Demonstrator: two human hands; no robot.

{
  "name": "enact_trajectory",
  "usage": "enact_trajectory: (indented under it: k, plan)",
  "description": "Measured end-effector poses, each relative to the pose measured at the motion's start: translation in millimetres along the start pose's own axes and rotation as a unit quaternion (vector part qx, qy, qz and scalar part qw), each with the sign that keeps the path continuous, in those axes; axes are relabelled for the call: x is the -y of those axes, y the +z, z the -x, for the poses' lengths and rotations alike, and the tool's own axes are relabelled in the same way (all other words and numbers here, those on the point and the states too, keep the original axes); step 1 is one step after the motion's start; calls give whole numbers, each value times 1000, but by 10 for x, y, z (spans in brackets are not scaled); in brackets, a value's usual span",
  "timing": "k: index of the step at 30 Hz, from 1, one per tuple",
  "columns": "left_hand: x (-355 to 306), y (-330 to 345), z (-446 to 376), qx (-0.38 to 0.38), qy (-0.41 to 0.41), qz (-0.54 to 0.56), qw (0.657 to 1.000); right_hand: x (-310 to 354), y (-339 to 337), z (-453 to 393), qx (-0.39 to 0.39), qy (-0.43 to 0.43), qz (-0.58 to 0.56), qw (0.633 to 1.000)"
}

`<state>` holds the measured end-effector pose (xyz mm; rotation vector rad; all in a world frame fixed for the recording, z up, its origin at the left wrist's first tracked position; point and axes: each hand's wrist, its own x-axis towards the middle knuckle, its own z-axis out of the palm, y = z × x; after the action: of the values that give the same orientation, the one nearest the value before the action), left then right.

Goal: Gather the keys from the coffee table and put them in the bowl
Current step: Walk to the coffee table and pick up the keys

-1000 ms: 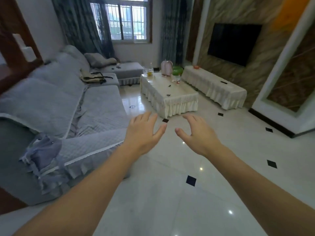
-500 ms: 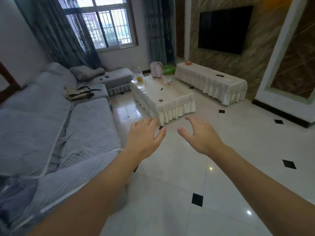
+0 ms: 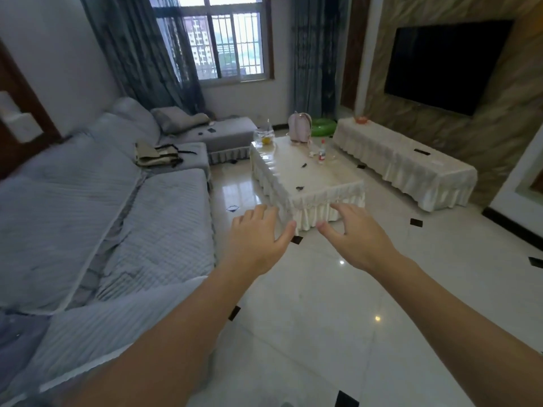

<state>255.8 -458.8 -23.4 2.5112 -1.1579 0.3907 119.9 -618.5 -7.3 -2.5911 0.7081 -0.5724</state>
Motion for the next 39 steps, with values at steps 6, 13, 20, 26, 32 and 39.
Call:
enact_trajectory:
  k: [6, 13, 20, 26, 32, 39]
  plan:
    - [321, 556, -945, 4, -7, 21, 1000, -210, 420, -1038, 19, 4, 17, 1000]
    - [366, 929, -2128, 22, 25, 55, 998, -498, 502, -2094, 8, 24, 33, 999]
    - [368, 1151, -3130, 20, 49, 40, 998, -940, 580, -3047, -3, 37, 43, 998]
    - [455, 1593, -3889, 39, 40, 26, 998, -1460, 802, -3861, 0, 45, 8, 999]
    - [361, 2086, -4722, 48, 32, -16, 998, -1991, 1035, -4809, 14, 38, -52, 998]
    - [332, 2437, -5560, 34, -2, -20, 999, -2264, 1208, -5865, 34, 7, -71, 997]
